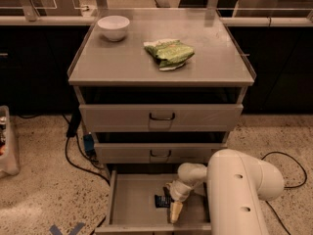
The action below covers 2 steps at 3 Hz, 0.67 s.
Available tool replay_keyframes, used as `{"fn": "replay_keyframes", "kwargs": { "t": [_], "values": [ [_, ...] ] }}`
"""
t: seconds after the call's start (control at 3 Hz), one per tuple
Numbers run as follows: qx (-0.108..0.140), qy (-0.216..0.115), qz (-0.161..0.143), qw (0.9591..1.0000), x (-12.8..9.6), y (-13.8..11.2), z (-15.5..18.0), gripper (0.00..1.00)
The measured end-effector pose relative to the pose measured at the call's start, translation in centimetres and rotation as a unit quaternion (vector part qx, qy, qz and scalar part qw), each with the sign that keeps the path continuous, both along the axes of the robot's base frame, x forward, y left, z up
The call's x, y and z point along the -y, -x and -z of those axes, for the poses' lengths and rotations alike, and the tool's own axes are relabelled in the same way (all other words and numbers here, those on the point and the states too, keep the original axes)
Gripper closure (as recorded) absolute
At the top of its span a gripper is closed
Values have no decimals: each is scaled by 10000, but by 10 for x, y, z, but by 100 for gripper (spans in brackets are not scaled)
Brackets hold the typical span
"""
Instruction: Pick rxbar blueberry from bottom drawer and place on counter
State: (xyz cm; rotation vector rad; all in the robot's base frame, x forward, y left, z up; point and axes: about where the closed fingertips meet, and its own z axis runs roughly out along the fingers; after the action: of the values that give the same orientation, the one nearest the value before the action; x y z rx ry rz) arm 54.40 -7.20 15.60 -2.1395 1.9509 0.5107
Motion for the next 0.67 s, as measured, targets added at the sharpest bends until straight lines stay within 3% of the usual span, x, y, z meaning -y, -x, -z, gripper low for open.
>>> {"fn": "replay_keyframes", "kwargs": {
  "t": [0.33,0.67],
  "values": [
    [0,0,0,10000,0,0,0,0],
    [56,-51,-4,10000,-5,1,22,0]
  ]
}}
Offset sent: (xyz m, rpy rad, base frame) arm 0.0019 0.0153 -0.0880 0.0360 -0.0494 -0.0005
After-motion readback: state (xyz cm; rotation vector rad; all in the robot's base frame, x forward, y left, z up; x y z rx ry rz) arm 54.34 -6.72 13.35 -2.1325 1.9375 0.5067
